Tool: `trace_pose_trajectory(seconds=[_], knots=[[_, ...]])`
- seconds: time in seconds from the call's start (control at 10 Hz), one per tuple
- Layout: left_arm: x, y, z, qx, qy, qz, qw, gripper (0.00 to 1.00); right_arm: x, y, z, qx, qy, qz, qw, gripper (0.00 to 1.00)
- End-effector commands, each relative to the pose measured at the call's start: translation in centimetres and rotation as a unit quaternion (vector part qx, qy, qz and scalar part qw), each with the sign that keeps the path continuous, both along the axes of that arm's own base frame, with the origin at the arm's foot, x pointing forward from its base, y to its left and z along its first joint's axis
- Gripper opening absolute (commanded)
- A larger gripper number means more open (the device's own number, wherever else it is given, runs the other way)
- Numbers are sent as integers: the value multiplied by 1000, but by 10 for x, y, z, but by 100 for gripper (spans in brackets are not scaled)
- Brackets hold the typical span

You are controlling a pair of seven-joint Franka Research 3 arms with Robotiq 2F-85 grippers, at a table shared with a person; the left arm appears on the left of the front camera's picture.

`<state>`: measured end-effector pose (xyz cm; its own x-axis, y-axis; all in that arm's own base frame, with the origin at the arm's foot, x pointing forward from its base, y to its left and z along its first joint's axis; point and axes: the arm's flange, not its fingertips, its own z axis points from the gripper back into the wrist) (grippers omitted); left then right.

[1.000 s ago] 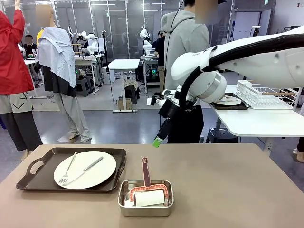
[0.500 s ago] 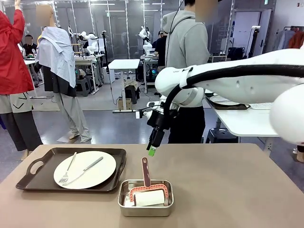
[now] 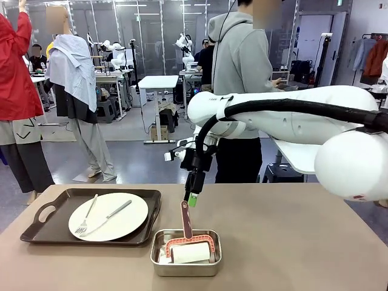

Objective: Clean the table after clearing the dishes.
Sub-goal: When the left (or right) Handle tray is removed, use the left hand (or right hand) to clean the left (or right) side of the table with the Lint Roller.

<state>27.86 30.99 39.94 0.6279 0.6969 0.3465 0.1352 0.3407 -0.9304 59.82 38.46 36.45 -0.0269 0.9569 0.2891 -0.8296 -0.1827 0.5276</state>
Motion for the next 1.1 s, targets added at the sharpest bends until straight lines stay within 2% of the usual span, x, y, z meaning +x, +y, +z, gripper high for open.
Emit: trace_pose_trajectory(seconds=[0.0, 0.4, 0.7, 0.9, 1.0], knots=[[-3, 2, 0, -5, -6, -1, 1000, 100, 13, 21, 3, -43, 30, 10, 999, 100], [-3, 2, 0, -5, -6, -1, 1000, 100, 2, 52, -14, -87, 56, 33, 994, 100], [-3, 2, 0, -5, -6, -1, 1000, 100, 0, 59, -17, -115, 79, 43, 989, 100], [-3, 2, 0, -5, -6, -1, 1000, 100, -2, 63, -19, -129, 89, 53, 986, 91], [-3, 2, 0, -5, -6, -1, 1000, 100, -2, 64, -18, -129, 90, 55, 986, 83]])
